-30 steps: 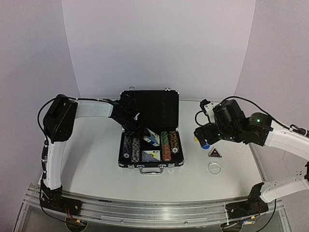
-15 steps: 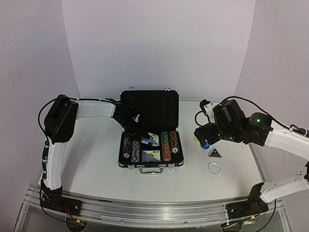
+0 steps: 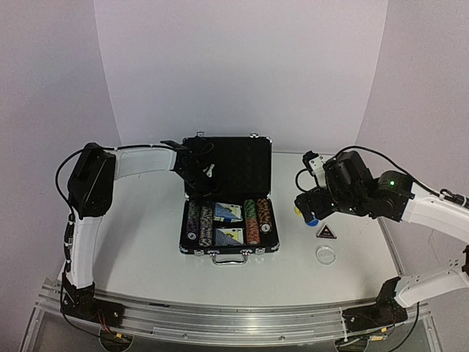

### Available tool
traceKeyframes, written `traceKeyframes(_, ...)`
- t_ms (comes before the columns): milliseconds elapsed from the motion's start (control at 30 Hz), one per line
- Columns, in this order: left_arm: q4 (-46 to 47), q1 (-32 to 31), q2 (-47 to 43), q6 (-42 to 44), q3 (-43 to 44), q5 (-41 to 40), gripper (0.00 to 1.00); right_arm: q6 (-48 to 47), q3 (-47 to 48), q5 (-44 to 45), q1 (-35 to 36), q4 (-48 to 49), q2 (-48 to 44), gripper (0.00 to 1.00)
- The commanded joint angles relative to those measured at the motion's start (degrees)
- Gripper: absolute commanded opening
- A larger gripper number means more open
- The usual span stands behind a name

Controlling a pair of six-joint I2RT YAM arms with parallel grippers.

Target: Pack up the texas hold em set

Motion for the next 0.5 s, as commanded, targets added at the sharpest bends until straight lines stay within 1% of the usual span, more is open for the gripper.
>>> traceKeyframes(0, -4.3, -0.5, -1.4, 2.1, 5.2, -4.2, 0.68, -0.8, 0.6, 0.6, 0.1, 2.0, -0.1, 0.95)
traceKeyframes(67, -4.6, -0.5, -1.7, 2.4, 5.6, -4.7, 0.69, -0.9, 0.5, 0.8, 0.1, 2.1, -0.1, 0.95)
traceKeyframes(267, -5.0, -0.7, -0.1, 3.0, 6.1, -2.6, 0.71, -0.8, 0.0, 0.9, 0.0, 2.2, -0.8, 0.95)
traceKeyframes(467, -5.6, -1.3, 1.0, 3.0, 6.0, -3.4, 0.72, -0.8, -0.5, 1.5, 0.0, 2.3, -1.1, 0.95)
